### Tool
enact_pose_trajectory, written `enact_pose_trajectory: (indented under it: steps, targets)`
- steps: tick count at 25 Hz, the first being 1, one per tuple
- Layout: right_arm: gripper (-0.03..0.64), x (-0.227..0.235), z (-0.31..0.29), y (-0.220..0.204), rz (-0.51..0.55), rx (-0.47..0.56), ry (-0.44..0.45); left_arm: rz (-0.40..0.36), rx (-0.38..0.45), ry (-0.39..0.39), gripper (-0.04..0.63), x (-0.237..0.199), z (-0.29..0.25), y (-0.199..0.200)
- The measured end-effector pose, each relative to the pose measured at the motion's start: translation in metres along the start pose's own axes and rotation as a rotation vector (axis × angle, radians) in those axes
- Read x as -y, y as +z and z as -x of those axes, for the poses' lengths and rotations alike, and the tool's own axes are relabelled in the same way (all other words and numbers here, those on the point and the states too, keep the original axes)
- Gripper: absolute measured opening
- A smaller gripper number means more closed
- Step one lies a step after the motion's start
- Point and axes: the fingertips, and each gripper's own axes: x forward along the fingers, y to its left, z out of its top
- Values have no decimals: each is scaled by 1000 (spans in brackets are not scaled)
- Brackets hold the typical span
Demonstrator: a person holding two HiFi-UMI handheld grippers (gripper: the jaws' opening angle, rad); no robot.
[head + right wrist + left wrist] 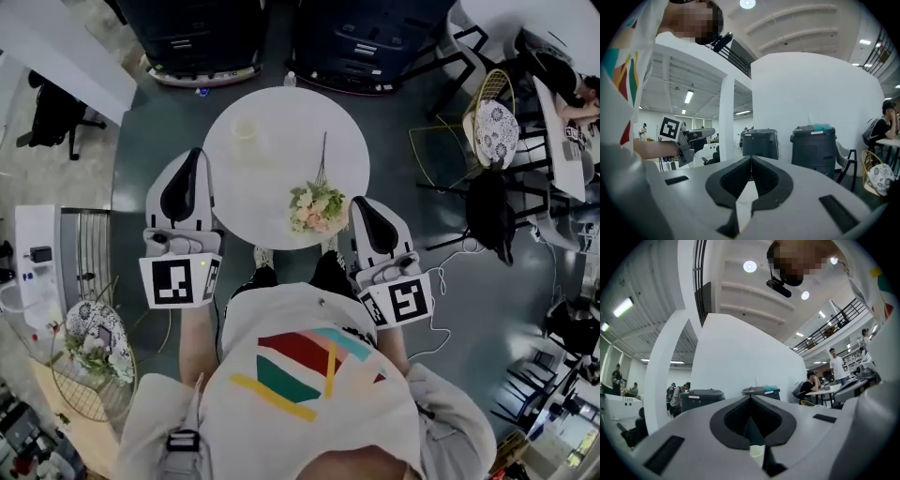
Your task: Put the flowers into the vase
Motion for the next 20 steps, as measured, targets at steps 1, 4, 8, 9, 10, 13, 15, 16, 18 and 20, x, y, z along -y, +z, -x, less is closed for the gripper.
enact_pose_trajectory:
  steps: [1, 4, 8, 9, 10, 13, 15, 16, 18, 20]
  targets:
    - [14, 6, -5, -1, -2, -2, 28, -2, -7, 27, 6, -3, -3, -1]
    - [14, 22, -18, 4, 63, -4, 127, -4, -36, 94, 7, -4, -6, -5]
    - [14, 52, -28, 17, 19, 60, 161, -20, -53, 177, 6, -4, 1, -3]
    - [14, 57, -31, 19, -9, 72, 175, -25, -58, 200, 6, -5, 3, -4]
    - [14, 61, -35, 21, -30, 81, 200, -28, -64, 224, 6, -5, 5, -5]
    - [21, 62, -48, 31, 4, 136, 309, -20, -72, 281, 6, -3, 13, -9]
    - [339, 57, -58, 37, 97, 179, 391, -22, -74, 323, 6, -1, 18, -12]
    - [397, 52, -63, 39, 144, 185, 447, -20, -72, 353, 8, 0, 21, -13]
    - [443, 40, -70, 38, 234, 171, 595, -5, -63, 416, 6, 4, 31, -14]
    - [447, 32, -76, 34, 349, 158, 736, -10, -67, 473, 6, 12, 41, -17]
